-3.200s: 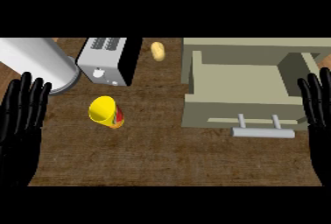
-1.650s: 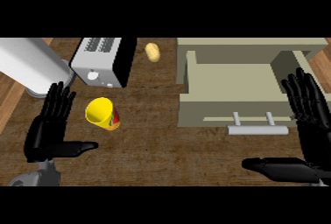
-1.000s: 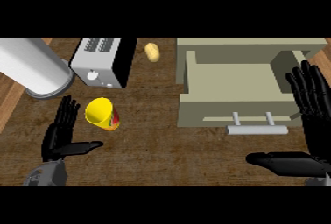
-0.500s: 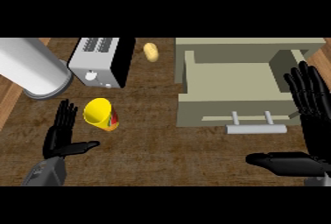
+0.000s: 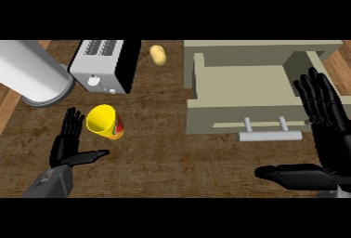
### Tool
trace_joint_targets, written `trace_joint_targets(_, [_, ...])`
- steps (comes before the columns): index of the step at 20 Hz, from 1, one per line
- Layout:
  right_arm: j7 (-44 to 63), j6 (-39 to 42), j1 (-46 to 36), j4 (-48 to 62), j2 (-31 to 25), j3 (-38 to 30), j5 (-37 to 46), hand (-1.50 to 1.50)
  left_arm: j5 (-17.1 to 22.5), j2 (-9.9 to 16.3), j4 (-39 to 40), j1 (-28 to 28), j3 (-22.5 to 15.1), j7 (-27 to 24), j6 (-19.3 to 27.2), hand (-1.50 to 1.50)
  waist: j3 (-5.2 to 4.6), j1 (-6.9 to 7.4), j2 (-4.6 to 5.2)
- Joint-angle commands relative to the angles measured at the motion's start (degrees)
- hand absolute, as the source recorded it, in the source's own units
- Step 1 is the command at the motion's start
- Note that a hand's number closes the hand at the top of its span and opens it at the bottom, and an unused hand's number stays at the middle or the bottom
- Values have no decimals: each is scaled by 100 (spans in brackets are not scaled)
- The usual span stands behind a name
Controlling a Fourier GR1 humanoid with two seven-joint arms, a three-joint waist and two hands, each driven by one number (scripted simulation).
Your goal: Pick up the cup, place it into the drawer and close the drawer
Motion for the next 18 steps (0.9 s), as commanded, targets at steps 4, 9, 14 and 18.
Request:
trace_joint_targets(4, [-412, 263, 153, 251, -127, -290, -316, -150, -91, -14, 281, -147, -2, -472, -131, -150, -3, -49, 23])
trace_joint_targets(9, [-271, 189, -222, 538, -170, -279, -145, -150, -69, -64, 298, -354, 24, -361, -290, -150, -7, -32, 31])
trace_joint_targets(14, [-192, 214, -311, 506, -163, -274, -222, -150, -16, -132, 246, -366, 51, -434, -674, -150, -6, -19, 27])
trace_joint_targets(18, [42, 291, -153, 159, -213, -382, -465, -150, -27, -246, 217, -311, 23, -553, -847, -150, -7, -57, 18])
